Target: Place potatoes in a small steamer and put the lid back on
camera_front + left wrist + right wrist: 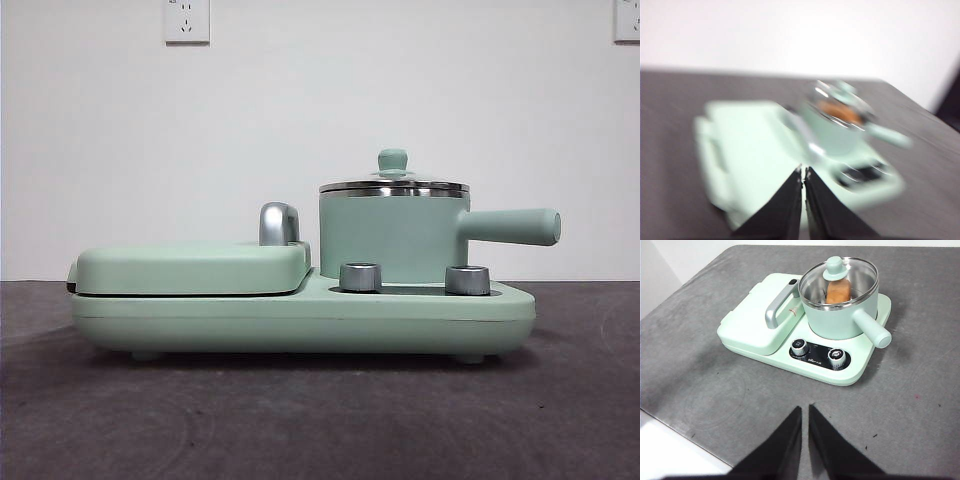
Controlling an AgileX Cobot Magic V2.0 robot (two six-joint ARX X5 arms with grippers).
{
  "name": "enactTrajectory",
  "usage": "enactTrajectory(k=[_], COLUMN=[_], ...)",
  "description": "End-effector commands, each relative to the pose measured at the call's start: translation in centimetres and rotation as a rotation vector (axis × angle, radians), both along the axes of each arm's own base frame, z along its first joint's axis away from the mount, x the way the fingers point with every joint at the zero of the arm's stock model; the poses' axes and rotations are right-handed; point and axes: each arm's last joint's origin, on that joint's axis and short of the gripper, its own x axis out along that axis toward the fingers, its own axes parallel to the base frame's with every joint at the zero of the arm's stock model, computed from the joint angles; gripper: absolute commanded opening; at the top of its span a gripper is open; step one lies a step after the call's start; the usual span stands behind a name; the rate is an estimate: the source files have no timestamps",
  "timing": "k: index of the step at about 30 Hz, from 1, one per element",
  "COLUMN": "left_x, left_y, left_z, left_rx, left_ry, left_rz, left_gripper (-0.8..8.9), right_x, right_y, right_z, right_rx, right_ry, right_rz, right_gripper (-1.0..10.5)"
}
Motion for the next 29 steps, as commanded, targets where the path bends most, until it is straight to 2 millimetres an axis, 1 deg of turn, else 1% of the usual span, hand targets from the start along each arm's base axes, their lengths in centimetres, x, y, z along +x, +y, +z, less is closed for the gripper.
enactTrajectory(k=[1,5,7,10,11,18,24,29], left_x=[1.6,2.6,2.9,3.0,3.0,3.2,3.2,3.2], left_y=[0.5,1.4,1.7,2.0,2.1,2.5,2.6,2.6], left_z=[-3.6,-8.5,-10.5,-12.9,-13.4,-16.0,-15.7,-15.7], left_rx=[0.150,0.179,0.183,0.193,0.195,0.208,0.203,0.202], left_ry=[-0.122,-0.082,-0.055,-0.009,-0.002,0.010,-0.049,-0.055], left_rz=[0.108,0.230,0.270,0.301,0.307,0.381,0.412,0.412], left_gripper=[0.09,0.09,0.09,0.09,0.09,0.09,0.09,0.09], right_x=[0.0,0.0,0.0,0.0,0.0,0.0,0.0,0.0], right_y=[0.0,0.0,0.0,0.0,0.0,0.0,0.0,0.0], right_z=[0.3,0.3,0.3,0.3,0.3,0.3,0.3,0.3], right_rx=[0.003,0.003,0.003,0.003,0.003,0.003,0.003,0.003], right_ry=[-0.019,-0.020,-0.019,-0.020,-0.019,-0.019,-0.020,-0.020], right_rz=[0.007,0.007,0.007,0.007,0.007,0.007,0.007,0.007], right_gripper=[0.2,0.2,0.2,0.2,0.2,0.2,0.2,0.2])
